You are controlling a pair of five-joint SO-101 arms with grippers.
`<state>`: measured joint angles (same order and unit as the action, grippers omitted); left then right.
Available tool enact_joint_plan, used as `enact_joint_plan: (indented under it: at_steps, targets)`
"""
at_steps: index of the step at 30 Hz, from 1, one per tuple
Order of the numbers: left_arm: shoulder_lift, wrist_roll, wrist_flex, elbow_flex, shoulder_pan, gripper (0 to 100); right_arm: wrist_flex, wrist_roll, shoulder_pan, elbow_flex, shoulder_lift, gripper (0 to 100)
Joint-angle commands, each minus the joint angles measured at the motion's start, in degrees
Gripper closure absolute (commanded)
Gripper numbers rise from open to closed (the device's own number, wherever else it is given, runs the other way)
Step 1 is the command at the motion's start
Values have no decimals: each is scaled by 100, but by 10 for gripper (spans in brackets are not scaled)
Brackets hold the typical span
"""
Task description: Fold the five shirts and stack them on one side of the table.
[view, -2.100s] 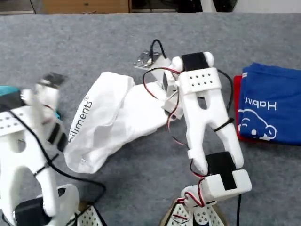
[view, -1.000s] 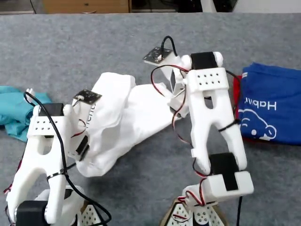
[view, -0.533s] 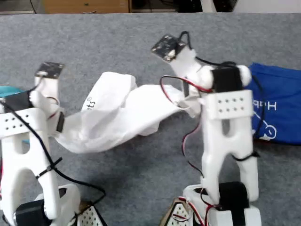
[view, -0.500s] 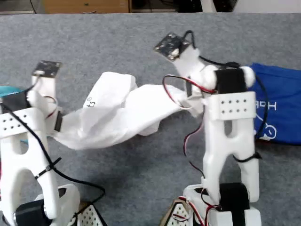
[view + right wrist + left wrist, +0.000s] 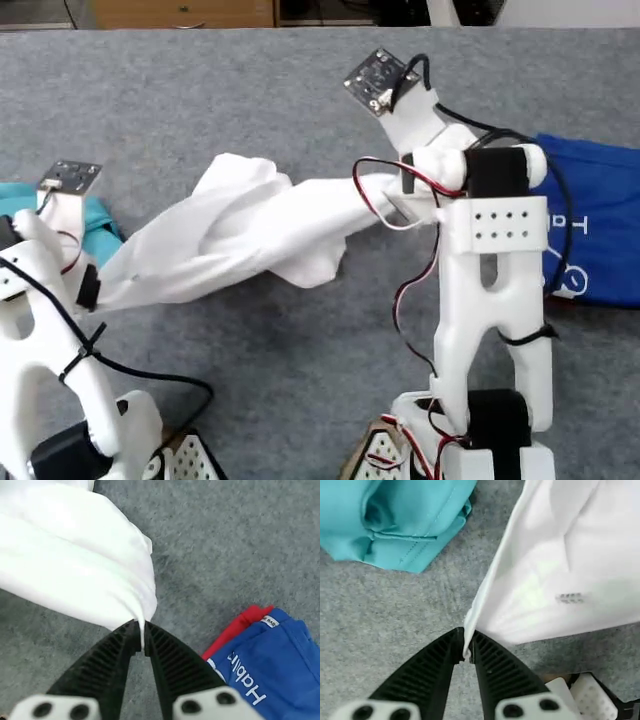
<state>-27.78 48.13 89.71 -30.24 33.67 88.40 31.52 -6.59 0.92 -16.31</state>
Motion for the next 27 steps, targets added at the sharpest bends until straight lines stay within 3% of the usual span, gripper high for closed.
enact_joint_plan:
  at_steps: [1,10,20,27]
  targets:
    - [-110,448,-9,18,457,978,-246,-70,127,-110,-215,997]
    - [-119,1705,-9,-334,1697,978,-202,-44,-40,31,-233,997]
    - [-145,1266,-237,26,1846,979,211,-26,-303,13,-207,996]
    - [-145,1266,-229,-9,1960,978,422,-185,-1235,-620,145,993]
